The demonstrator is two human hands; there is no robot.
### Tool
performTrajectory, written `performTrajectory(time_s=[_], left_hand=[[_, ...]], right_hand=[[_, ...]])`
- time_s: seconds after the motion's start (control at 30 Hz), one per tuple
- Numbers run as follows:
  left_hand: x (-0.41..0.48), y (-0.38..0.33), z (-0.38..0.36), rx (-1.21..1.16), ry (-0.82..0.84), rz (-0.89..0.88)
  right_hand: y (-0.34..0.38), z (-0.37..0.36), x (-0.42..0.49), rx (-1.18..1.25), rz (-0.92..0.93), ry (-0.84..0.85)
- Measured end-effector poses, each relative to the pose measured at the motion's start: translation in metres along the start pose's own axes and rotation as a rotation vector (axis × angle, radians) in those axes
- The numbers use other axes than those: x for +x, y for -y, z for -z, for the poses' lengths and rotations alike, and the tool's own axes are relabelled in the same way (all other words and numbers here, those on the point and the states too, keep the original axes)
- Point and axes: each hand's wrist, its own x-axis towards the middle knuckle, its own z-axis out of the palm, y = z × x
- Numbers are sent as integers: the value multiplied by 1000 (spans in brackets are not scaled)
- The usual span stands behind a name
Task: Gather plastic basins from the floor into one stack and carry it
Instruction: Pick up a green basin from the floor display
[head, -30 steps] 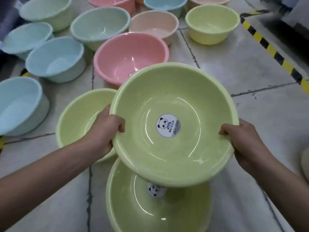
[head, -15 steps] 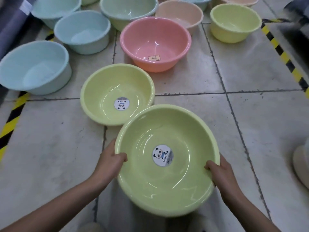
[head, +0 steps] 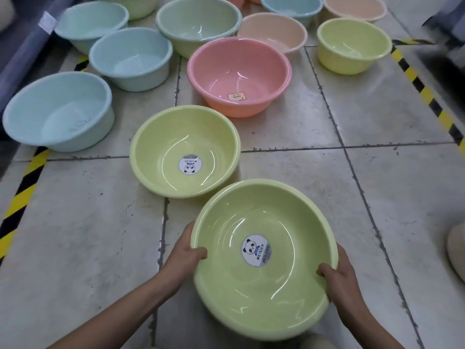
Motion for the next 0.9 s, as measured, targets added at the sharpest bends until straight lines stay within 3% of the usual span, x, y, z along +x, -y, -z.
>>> performTrajectory(time_s=[0.23, 0.5, 0.67, 0.9], left_hand=[[-4, -64, 24, -128, -42, -296], [49, -131, 126, -405, -270, -298], [99, -118, 176, -330, -312, -237], [149, -94, 201, -256, -262, -102]], right_hand=[[74, 10, -17, 58, 196, -117], [229, -84, 30, -128, 419, 111], [273, -171, 66, -179, 290, 201], [246, -228, 88, -220, 161, 131]])
